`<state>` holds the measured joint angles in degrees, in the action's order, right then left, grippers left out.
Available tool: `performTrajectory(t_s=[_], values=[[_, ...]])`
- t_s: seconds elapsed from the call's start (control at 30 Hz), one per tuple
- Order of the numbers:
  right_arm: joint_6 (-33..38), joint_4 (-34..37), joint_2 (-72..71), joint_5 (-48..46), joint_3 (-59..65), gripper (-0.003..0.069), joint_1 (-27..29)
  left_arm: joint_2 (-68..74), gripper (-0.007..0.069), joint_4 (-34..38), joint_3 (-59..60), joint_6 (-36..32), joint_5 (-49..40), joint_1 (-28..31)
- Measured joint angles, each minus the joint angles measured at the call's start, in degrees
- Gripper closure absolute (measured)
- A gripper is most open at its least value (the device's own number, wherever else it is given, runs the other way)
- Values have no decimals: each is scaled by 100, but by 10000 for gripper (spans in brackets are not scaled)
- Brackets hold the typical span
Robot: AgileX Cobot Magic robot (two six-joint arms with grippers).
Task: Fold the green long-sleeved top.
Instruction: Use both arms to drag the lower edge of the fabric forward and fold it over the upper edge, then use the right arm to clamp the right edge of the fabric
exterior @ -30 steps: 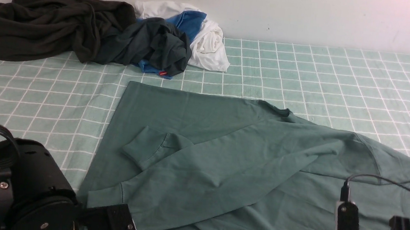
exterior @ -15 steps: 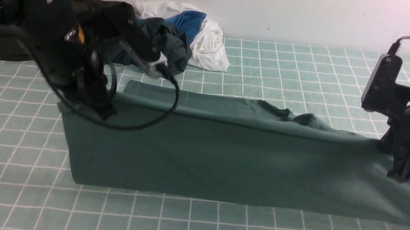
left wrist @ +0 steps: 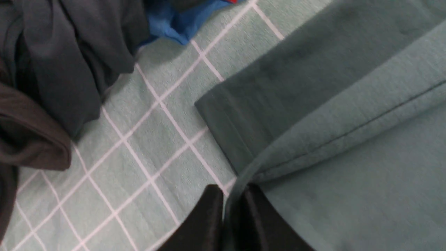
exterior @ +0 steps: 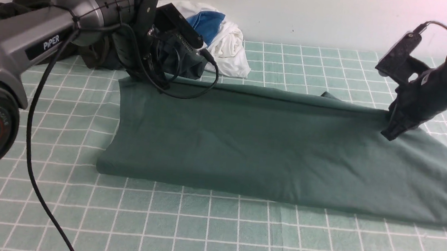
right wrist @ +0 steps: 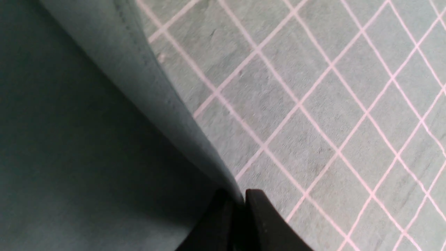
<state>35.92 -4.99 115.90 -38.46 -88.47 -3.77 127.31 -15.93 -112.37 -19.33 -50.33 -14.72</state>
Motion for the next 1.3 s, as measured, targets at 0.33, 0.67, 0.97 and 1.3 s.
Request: performTrajectory(t_s=[0.33,0.67,0.97,1.3], values=[[-2439,-341,-83,-785,-676,276,210,138,239,68,-147,1279,448,492],[-3231,84,-903,-2048,447,216,1197,-352,386,1143,-281,1179,-1910,101],[-3702,276,-1302,-933,2184,195,2013,-352,624,1977,274,644,-1981,-165],[-3741,591,-620,-97,2299,179,2155,-352,628,2004,844,521,-1833,-165]])
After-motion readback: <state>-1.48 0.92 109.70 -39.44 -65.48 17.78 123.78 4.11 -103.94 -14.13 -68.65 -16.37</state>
